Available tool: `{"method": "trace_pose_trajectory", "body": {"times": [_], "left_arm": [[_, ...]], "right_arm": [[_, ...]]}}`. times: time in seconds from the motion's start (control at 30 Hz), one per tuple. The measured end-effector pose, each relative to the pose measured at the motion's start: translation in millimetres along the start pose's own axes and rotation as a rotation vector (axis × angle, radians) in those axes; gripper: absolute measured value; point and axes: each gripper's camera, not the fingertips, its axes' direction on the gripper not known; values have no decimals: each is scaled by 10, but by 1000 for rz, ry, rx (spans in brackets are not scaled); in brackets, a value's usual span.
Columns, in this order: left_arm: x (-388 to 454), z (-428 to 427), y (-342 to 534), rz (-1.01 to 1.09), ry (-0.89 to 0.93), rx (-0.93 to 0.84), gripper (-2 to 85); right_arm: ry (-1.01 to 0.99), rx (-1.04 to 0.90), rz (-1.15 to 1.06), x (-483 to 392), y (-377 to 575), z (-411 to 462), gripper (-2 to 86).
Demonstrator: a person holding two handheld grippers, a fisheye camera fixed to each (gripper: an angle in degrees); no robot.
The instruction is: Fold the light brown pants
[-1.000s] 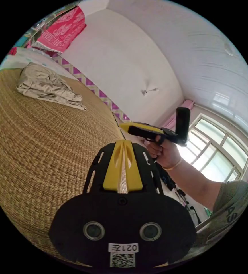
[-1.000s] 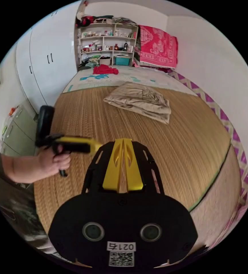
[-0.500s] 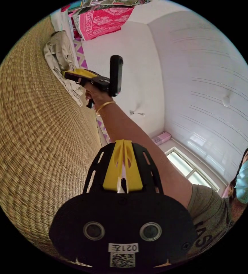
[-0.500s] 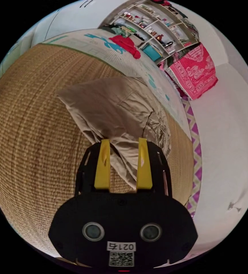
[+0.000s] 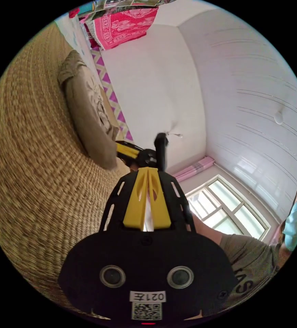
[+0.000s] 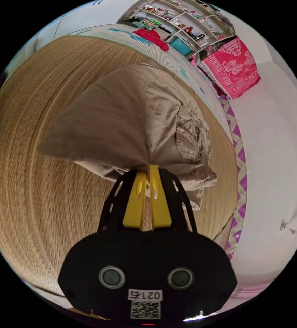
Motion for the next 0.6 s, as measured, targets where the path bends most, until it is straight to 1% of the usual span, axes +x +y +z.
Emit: {"method": "trace_pose_trajectory", "body": {"times": [0.03,0.07,0.1,0.13,0.17,0.2,0.23,0.27,0.3,0.37,0.43,0.5,0.53,0.6], "left_arm": [[-27,100,8,-14,-19,-36,-9],[-88,340,31,-43,-42,-121,-9],[-127,610,63,-62,-64,-220,-9],[-124,740,79,-60,-71,-270,-9],[-49,1011,123,-16,-89,-371,-9],[101,1302,204,71,-118,-474,-9],[186,1456,263,120,-146,-527,-9],[354,1769,403,209,-193,-630,-9],[460,2045,542,256,-206,-705,-9],[521,2438,777,247,-199,-777,-9],[614,2879,1032,253,-187,-849,-9],[762,3509,1356,276,-201,-926,-9],[802,3681,1438,282,-208,-946,-9],[943,4399,1786,312,-239,-1026,-9]], "right_arm": [[2,-17,5,-131,446,-180,-9],[0,-28,9,-204,675,-282,-9],[-3,-57,25,-362,1124,-494,-9],[-16,-87,65,-522,1557,-715,-9],[-22,-96,86,-608,1767,-832,-9],[-36,-113,124,-802,2161,-1064,-9],[-54,-137,169,-1011,2509,-1271,-9],[-63,-149,193,-1115,2657,-1363,-9],[-82,-170,236,-1346,2938,-1548,-9],[-111,-191,299,-1678,3300,-1819,-9],[-74,-203,353,-2076,3734,-2143,-9],[-19,-207,408,-2246,4089,-2305,-9],[4,-204,460,-2288,4365,-2367,-9],[0,-206,546,-2265,4823,-2395,-9]]}}
